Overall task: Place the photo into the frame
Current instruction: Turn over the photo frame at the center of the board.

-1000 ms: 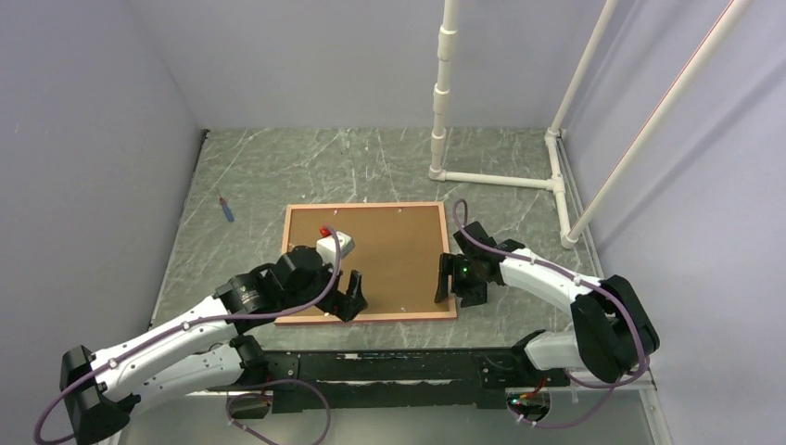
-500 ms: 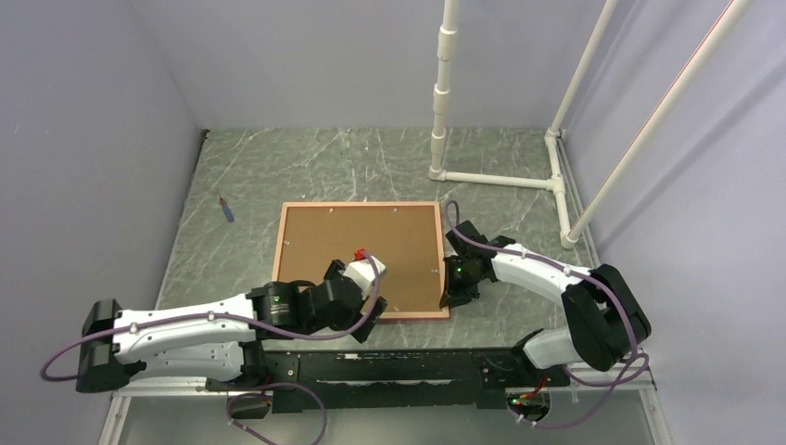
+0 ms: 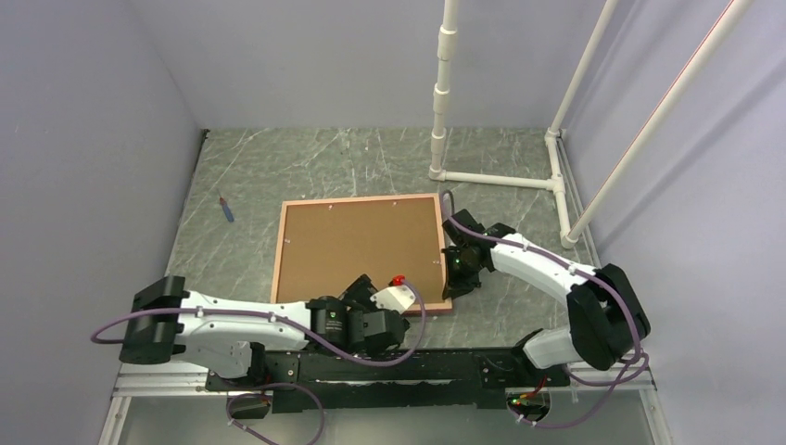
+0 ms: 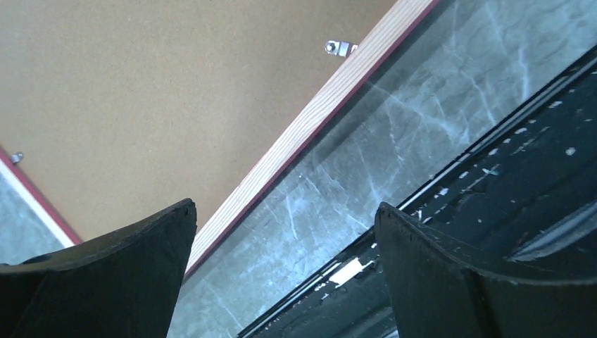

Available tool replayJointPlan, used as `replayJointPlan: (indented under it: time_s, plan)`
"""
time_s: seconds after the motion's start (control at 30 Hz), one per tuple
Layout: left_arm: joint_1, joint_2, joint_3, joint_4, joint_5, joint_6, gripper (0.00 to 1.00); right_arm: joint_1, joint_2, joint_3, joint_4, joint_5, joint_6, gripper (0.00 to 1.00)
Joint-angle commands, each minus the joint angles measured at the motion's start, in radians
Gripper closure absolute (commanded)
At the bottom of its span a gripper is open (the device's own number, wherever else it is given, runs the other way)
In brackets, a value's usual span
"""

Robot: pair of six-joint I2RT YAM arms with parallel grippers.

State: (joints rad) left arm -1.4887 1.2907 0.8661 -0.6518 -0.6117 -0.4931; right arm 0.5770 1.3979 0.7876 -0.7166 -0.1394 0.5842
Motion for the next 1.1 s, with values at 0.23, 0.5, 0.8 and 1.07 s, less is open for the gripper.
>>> replayJointPlan:
  time_s: [0.23, 0.5, 0.8, 1.07]
  plan:
    - [-0.038, 0.155, 0.095, -0.144, -0.180, -0.062, 0.01, -0.009, -0.129, 0.199, -0.117, -0.069, -0.026, 1.00]
    - [-0.038, 0.256, 0.155, -0.314, -0.356, -0.178, 0.02, -0.010, -0.165, 0.232, -0.142, -0.128, -0.024, 1.00]
    - [-0.023, 0.410, 0.245, -0.482, -0.504, -0.312, 0.19, -0.010, -0.181, 0.234, -0.133, -0.162, -0.022, 1.00]
    - [0.035, 0.286, 0.125, -0.158, -0.394, -0.021, 0.43, -0.009, -0.192, 0.249, -0.147, -0.174, -0.027, 1.00]
